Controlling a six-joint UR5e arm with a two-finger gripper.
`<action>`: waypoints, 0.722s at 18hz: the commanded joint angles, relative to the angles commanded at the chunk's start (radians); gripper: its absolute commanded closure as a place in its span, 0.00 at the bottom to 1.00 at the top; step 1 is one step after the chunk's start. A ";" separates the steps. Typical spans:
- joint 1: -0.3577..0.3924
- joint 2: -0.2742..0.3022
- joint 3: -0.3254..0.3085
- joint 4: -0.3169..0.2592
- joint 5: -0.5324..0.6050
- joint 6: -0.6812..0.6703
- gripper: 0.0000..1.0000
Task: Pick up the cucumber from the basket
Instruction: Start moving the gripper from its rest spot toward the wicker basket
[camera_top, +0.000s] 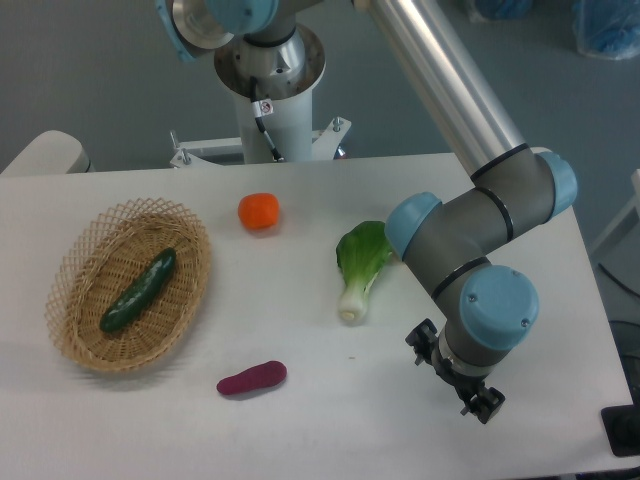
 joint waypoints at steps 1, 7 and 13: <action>0.000 0.002 0.000 -0.002 -0.002 0.003 0.00; -0.012 0.006 -0.006 -0.003 -0.002 -0.003 0.00; -0.038 0.018 -0.025 -0.008 -0.003 -0.050 0.00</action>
